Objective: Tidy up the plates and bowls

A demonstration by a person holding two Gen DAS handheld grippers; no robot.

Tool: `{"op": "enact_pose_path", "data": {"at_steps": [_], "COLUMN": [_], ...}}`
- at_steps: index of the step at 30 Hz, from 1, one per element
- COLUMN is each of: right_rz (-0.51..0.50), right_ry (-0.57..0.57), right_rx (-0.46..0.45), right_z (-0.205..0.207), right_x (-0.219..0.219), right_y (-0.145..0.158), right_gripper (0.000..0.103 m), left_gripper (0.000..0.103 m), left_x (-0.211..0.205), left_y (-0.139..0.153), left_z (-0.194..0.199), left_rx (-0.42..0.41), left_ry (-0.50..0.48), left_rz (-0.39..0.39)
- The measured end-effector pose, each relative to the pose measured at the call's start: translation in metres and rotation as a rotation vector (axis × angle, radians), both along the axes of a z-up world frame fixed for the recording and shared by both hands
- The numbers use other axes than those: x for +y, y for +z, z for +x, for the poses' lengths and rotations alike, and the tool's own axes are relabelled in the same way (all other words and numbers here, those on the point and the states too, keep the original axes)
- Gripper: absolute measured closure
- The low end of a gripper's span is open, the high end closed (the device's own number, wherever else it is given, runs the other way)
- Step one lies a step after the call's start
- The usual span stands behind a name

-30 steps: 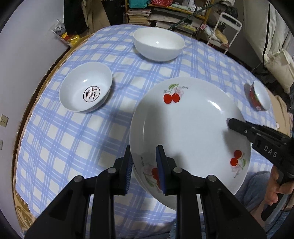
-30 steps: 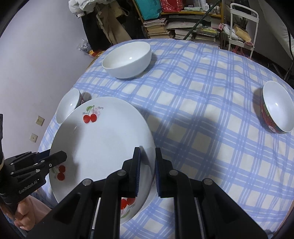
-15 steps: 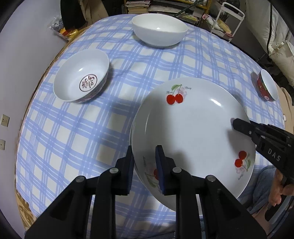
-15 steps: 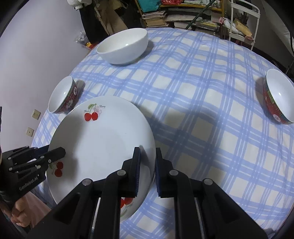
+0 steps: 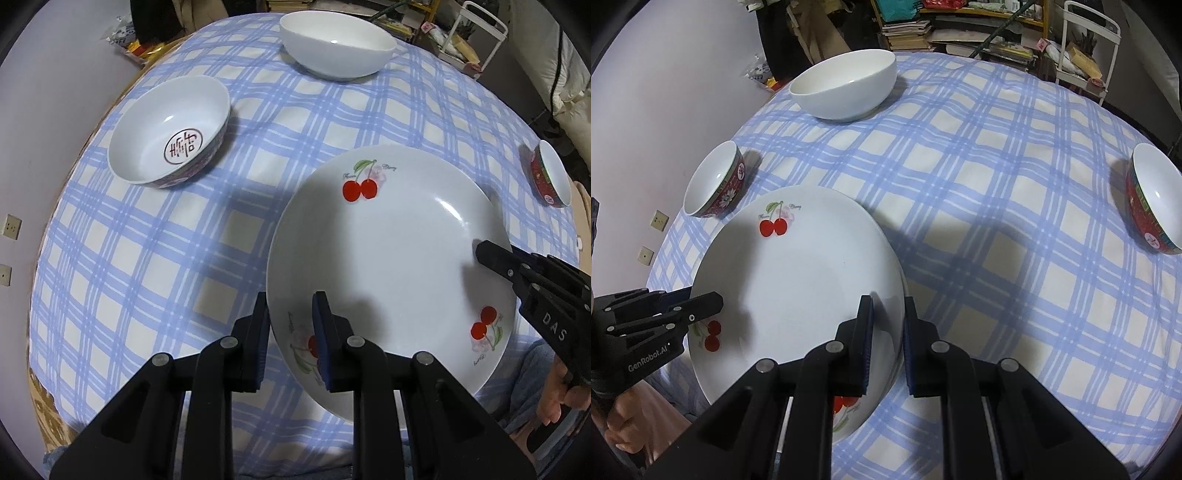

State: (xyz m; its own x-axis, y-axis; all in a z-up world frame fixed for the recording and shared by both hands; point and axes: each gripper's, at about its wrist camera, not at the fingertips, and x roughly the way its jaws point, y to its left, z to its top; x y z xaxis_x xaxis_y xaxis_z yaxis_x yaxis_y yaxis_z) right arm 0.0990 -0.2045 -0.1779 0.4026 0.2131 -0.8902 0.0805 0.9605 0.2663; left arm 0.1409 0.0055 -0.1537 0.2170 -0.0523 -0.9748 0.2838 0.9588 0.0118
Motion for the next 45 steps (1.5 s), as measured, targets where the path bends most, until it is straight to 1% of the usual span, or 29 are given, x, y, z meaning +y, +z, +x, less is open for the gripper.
{"op": "enact_pose_path", "data": {"at_steps": [3,5,9,10,12,16,18,19,21,23,28,33,37,39,43,44,45], "right_rz": [-0.023,-0.031,-0.058,-0.072,-0.099,-0.112,-0.118,-0.124,-0.134,-0.134,-0.127,-0.131,-0.128,-0.124,-0.113,-0.115,-0.117], "right_ry": [0.006,0.007,0.005,0.004,0.003,0.003,0.001,0.000,-0.005,-0.009,-0.011,-0.017,-0.033,-0.045,-0.059,-0.062,-0.061], "right_rx": [0.003,0.002,-0.020,-0.026,-0.029,-0.037,-0.042,-0.043,-0.027,-0.030,-0.029,-0.036,-0.071,-0.093,-0.127,-0.134,-0.144], "right_z": [0.001,0.001,-0.001,-0.001,-0.001,-0.003,-0.004,-0.005,-0.006,-0.007,-0.010,-0.012,-0.013,-0.012,-0.005,-0.002,0.001], "right_x": [0.007,0.010,0.011,0.011,0.012,0.012,0.012,0.013,0.012,0.012,0.012,0.012,0.008,0.005,0.001,0.000,0.000], "right_y": [-0.003,-0.004,0.000,0.001,0.001,0.001,0.001,0.001,-0.002,-0.003,-0.001,0.003,0.013,0.019,0.031,0.033,0.037], "right_gripper": [0.087,0.087,0.087,0.088,0.087,0.088,0.088,0.088,0.088,0.088,0.088,0.088,0.088,0.088,0.087,0.084,0.080], "left_gripper": [0.081,0.081,0.081,0.081,0.081,0.081,0.081,0.079,0.078,0.078,0.078,0.078,0.075,0.067,0.061,0.058,0.056], "left_x": [0.003,0.003,-0.004,-0.006,-0.009,-0.006,-0.005,-0.006,-0.005,-0.001,0.012,0.017,0.017,0.015,0.013,0.011,0.011], "left_y": [-0.006,-0.008,-0.015,-0.016,-0.016,-0.016,-0.018,-0.019,-0.018,-0.016,-0.010,0.002,0.015,0.020,0.039,0.047,0.053], "left_z": [0.004,0.006,0.008,0.007,0.006,0.007,0.007,0.006,0.006,0.007,0.007,0.006,0.001,-0.002,-0.001,0.002,0.006], "left_rx": [0.025,0.026,0.042,0.036,0.032,0.049,0.057,0.056,0.050,0.044,0.041,-0.007,-0.051,-0.080,-0.167,-0.191,-0.203], "left_ry": [0.025,0.029,0.004,-0.006,-0.011,0.004,0.006,0.005,0.011,0.030,0.075,0.093,0.092,0.083,0.074,0.073,0.071], "left_rz": [0.007,0.008,0.033,0.049,0.057,0.041,0.052,0.058,0.054,0.056,0.031,0.031,0.020,0.031,0.037,0.032,0.027]}}
